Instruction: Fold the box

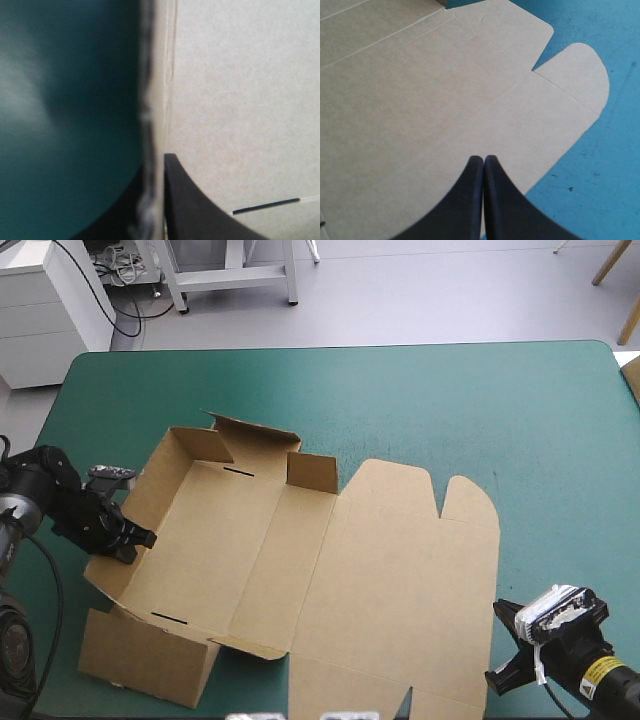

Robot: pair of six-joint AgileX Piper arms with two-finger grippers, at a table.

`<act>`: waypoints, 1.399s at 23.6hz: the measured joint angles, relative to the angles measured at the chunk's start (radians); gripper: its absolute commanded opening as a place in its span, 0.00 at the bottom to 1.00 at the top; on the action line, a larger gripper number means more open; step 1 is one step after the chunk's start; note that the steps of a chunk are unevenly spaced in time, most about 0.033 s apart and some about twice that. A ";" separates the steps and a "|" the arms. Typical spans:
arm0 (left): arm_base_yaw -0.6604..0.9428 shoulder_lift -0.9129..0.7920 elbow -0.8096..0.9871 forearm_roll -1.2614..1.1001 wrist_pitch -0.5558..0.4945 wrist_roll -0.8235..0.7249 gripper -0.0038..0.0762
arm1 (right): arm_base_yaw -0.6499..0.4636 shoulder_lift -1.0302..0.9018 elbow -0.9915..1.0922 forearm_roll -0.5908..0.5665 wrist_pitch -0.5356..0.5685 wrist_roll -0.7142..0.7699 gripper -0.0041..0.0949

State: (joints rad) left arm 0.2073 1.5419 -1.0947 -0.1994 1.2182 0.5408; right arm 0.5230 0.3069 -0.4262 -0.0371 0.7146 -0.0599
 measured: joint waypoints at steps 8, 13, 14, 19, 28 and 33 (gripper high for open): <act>-0.317 0.084 -0.293 0.361 -0.085 -0.049 0.04 | 0.000 0.000 0.000 0.000 0.000 0.000 0.02; -0.552 0.141 -0.429 0.519 -0.183 -0.049 0.04 | 0.000 0.000 0.000 0.000 -0.001 0.000 0.02; -0.579 0.141 -0.440 0.541 -0.197 -0.049 0.04 | 0.000 0.000 0.000 0.000 -0.001 0.002 0.02; -0.782 0.141 -0.456 0.683 -0.231 -0.048 0.04 | 0.000 0.000 0.000 0.000 -0.001 0.023 0.02; -0.966 0.141 -0.458 0.765 -0.268 -0.048 0.04 | 0.000 0.000 0.000 0.000 -0.001 0.023 0.02; -1.022 0.141 -0.458 0.796 -0.266 -0.048 0.04 | 0.000 0.000 0.001 0.000 -0.001 0.025 0.02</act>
State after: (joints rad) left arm -0.8149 1.6825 -1.5524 0.5967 0.9526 0.4928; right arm 0.5230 0.3069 -0.4251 -0.0371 0.7137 -0.0353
